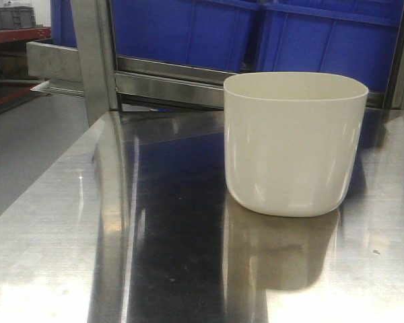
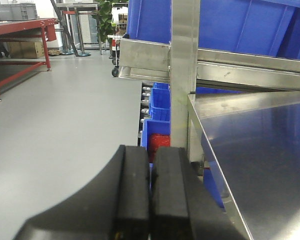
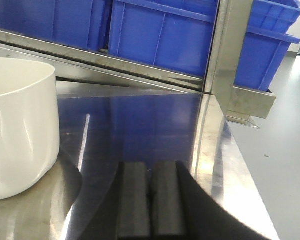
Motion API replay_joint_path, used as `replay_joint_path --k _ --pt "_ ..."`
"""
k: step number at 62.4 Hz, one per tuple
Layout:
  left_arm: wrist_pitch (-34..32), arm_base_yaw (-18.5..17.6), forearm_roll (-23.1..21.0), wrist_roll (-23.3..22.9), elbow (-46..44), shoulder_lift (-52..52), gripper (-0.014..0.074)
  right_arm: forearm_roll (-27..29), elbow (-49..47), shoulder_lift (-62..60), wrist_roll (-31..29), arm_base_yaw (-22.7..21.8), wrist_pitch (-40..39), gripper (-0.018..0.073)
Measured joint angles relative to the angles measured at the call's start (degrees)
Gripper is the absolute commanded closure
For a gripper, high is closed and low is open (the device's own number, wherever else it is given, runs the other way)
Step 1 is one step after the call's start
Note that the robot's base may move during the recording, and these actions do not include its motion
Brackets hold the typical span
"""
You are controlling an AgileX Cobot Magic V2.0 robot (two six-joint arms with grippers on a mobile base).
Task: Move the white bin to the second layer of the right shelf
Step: 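Lower the right gripper toward the rim of the white bin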
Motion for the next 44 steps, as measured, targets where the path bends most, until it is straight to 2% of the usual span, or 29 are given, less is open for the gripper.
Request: replay_joint_path --k 44 --pt "0.00 0.00 0.00 0.00 0.00 0.00 0.0512 0.00 0.00 0.00 0.00 0.00 -0.23 0.0511"
